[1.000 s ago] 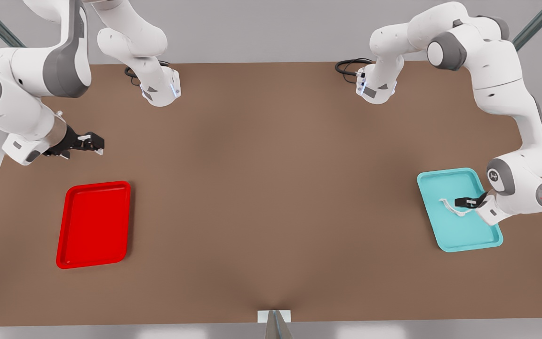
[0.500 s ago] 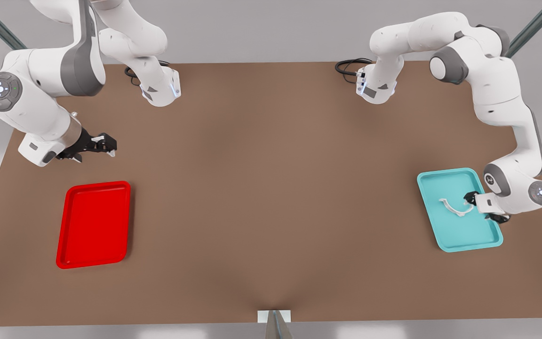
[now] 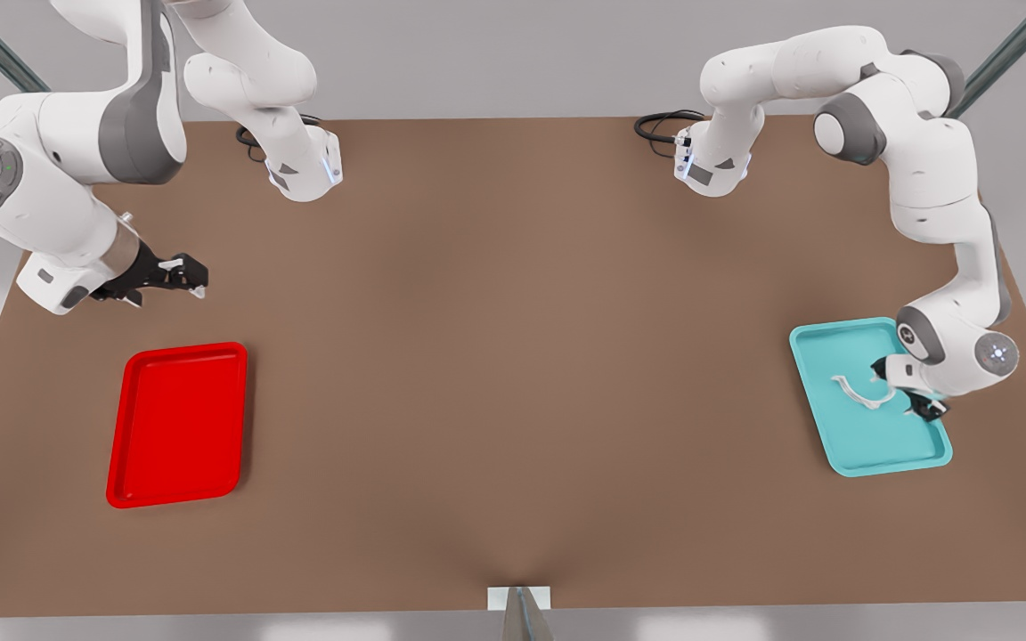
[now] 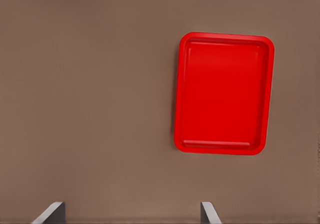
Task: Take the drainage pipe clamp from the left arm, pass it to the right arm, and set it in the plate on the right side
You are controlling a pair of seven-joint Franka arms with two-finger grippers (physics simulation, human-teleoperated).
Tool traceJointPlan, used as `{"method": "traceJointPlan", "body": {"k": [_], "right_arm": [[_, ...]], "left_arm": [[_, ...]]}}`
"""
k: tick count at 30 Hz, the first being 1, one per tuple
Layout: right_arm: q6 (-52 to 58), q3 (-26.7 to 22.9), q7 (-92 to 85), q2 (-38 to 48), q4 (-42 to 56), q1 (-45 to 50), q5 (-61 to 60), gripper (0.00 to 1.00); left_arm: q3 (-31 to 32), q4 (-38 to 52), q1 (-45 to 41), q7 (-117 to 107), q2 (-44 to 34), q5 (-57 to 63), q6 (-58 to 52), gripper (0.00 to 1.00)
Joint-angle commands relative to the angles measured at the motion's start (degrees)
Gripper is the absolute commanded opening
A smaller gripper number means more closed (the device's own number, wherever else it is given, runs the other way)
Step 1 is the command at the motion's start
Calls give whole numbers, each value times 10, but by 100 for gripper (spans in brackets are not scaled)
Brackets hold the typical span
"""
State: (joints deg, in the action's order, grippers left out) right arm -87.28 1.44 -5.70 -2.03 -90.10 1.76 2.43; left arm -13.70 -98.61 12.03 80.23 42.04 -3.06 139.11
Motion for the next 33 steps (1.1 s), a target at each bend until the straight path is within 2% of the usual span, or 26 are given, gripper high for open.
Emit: {"method": "traceJointPlan", "body": {"k": [1,2,4,5,10,12,14,33], "right_arm": [[15,1,-2,0,0,11,2,100],[15,1,2,-1,0,11,2,100],[18,1,4,-1,-3,18,2,100],[19,1,4,-1,-3,19,2,100],[20,2,4,-3,-3,20,3,100],[26,2,3,-3,-3,20,3,100],[30,3,3,-3,-4,20,3,100],[33,3,3,-5,-6,27,4,100]], "left_arm": [[0,-4,1,80,-1,-3,27,100],[0,-4,1,80,1,-3,27,100],[0,-4,2,83,0,-3,27,69],[0,-4,5,85,0,-3,24,62],[0,-3,4,82,1,-3,24,62],[0,-3,4,81,1,-3,24,57],[0,-3,3,80,1,-3,24,46],[-4,-1,6,31,2,2,-13,46]]}}
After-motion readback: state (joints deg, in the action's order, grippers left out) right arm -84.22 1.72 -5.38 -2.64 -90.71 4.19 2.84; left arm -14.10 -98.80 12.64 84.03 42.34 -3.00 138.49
